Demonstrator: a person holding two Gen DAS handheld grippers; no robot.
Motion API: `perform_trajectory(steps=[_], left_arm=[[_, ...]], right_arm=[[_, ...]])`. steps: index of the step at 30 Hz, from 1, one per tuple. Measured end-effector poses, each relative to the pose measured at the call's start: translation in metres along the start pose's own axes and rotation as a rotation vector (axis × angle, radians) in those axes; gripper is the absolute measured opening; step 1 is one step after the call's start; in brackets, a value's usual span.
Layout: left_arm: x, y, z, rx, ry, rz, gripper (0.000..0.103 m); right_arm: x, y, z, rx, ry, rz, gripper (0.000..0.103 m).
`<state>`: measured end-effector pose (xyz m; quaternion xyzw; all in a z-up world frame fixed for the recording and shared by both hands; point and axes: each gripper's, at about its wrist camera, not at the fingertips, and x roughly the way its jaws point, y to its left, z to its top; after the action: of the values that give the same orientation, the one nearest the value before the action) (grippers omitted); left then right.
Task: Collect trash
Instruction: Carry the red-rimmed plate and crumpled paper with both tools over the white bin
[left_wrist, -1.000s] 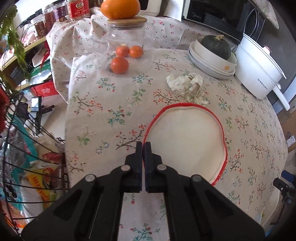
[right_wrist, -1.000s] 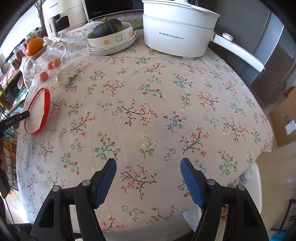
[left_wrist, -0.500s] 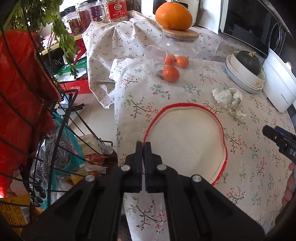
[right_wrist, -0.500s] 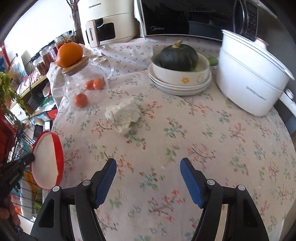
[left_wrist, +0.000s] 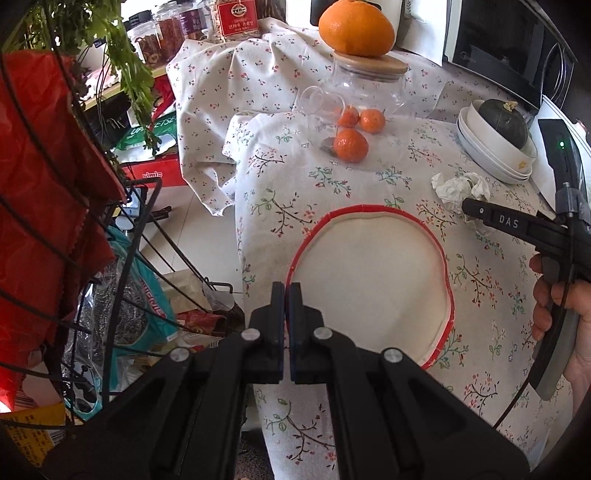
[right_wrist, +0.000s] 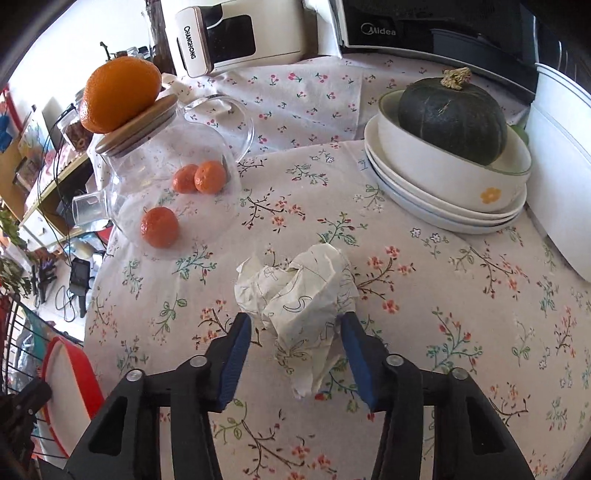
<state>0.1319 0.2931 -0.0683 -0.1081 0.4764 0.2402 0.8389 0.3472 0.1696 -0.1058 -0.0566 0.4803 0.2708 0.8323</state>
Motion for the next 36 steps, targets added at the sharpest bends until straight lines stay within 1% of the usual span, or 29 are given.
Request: perform_trajectory(steps=[2,5,8,13,18,20,23,25,31,34,36], left_arm=[[-0.001,-0.002,-0.001,0.0,0.0,-0.002,0.002],[-0.005,-0.008,-0.002,0.009,-0.005,-0.007,0.002],[-0.01,-0.016,-0.003,0.024,-0.011,-0.024,0.002],[-0.025,-0.037,-0.007,0.064,-0.034,-0.052,0.002],[-0.038,-0.067,-0.016,0.138,-0.053,-0.088,0.002],[-0.045,-0.079,-0.02,0.16,-0.062,-0.097,0.002],[-0.056,-0.095,-0.025,0.177,-0.069,-0.132,0.002],[-0.065,-0.11,-0.029,0.209,-0.077,-0.148,0.002],[-0.089,-0.15,-0.049,0.282,-0.089,-0.205,0.002],[-0.1,-0.171,-0.06,0.318,-0.091,-0.24,0.002],[-0.106,-0.185,-0.067,0.346,-0.091,-0.264,0.002]], right_arm=[[-0.001,0.0,0.0,-0.01,-0.01,0.007,0.031],[-0.009,0.0,-0.005,-0.035,-0.015,0.001,0.03],[-0.026,-0.009,-0.013,-0.041,-0.017,0.002,0.029],[-0.064,-0.029,-0.03,-0.057,-0.034,-0.029,0.029],[-0.112,-0.063,-0.055,-0.024,-0.052,-0.056,0.029],[-0.131,-0.076,-0.068,-0.022,-0.06,-0.075,0.029],[-0.159,-0.099,-0.089,-0.022,-0.066,-0.109,0.029],[-0.176,-0.114,-0.102,-0.01,-0.067,-0.129,0.029],[-0.23,-0.156,-0.15,0.004,-0.048,-0.207,0.029],[-0.255,-0.18,-0.174,0.034,-0.044,-0.242,0.029],[-0.273,-0.197,-0.193,0.076,-0.066,-0.252,0.029]])
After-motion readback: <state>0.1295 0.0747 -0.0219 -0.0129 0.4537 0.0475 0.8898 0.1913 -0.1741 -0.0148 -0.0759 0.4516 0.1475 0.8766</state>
